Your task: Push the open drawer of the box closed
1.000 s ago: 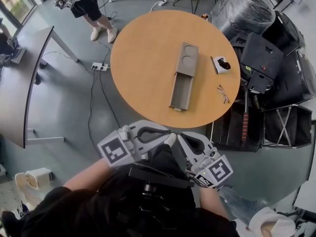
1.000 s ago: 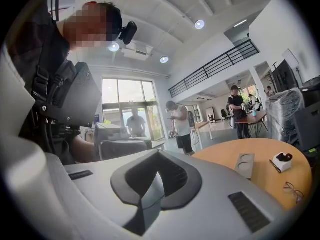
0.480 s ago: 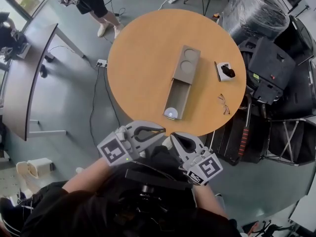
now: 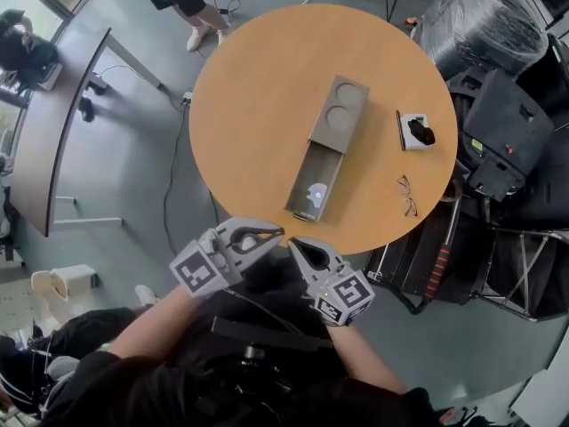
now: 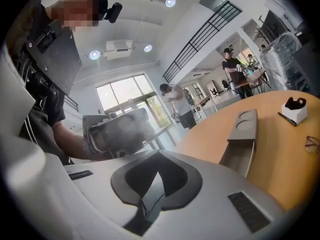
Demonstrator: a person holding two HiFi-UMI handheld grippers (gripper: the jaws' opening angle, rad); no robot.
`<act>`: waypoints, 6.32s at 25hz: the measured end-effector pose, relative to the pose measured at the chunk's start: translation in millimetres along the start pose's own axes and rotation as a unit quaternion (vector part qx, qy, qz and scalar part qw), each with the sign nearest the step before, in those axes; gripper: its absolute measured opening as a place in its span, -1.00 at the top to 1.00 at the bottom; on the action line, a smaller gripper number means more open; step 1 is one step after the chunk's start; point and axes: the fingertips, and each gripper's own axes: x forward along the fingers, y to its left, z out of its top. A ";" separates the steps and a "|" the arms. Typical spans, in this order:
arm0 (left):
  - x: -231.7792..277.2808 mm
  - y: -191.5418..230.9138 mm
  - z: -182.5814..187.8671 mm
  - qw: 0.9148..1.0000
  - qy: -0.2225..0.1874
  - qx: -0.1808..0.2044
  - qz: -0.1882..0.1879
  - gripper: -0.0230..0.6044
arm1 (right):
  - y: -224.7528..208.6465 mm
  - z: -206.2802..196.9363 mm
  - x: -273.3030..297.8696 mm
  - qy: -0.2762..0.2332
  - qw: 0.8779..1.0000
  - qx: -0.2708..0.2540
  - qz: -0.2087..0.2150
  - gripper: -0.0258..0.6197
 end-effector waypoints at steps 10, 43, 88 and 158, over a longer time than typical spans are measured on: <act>19.4 43.3 -85.8 0.999 0.037 -0.025 -0.002 0.82 | -63.4 -59.4 35.6 0.034 0.997 0.053 -0.032 0.89; 50.0 96.8 -213.3 0.993 0.077 -0.083 -0.016 0.82 | -154.5 -170.6 100.9 0.060 0.982 0.162 -0.078 0.89; 103.4 159.6 -235.4 0.988 0.103 -0.108 -0.044 0.82 | -235.4 -125.4 128.7 0.037 0.981 0.145 -0.125 0.89; 98.6 138.6 77.0 0.997 0.015 -0.027 -0.074 0.82 | -78.4 215.4 30.1 -0.058 0.981 -0.176 -0.060 0.89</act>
